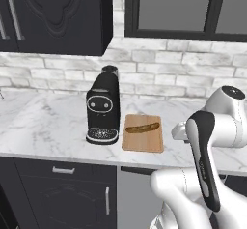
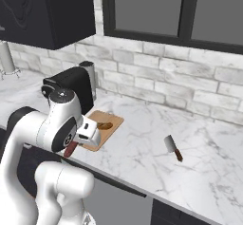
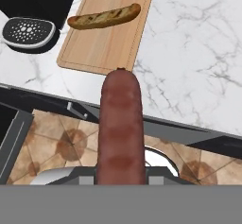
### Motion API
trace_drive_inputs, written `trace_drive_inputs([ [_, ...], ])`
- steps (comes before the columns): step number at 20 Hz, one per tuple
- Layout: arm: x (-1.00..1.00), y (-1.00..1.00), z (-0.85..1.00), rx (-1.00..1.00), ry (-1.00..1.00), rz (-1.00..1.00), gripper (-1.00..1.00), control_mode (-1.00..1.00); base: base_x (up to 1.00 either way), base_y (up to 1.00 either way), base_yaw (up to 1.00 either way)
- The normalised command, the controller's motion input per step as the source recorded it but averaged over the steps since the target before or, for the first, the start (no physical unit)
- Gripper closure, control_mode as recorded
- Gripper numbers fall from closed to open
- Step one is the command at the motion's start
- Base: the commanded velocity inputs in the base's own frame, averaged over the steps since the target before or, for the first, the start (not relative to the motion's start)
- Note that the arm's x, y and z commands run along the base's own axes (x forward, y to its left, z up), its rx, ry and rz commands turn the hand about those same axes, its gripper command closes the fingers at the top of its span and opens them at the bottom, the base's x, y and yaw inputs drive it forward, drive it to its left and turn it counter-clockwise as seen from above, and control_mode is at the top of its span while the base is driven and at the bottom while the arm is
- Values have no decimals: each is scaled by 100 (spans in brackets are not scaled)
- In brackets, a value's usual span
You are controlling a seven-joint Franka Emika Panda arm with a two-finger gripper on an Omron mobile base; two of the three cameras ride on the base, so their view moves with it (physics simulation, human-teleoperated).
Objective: Retrieve the sausage and cheese from the fridge and place them on the cutting board on the counter.
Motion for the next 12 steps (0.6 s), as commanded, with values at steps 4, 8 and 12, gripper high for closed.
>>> trace_drive_inputs([
  [4,0,0,0,0,0,0,100,100,0,0,0],
  [8,0,0,0,0,0,0,100,100,0,0,0],
  [12,0,0,0,0,0,0,100,-100,0,0,0],
])
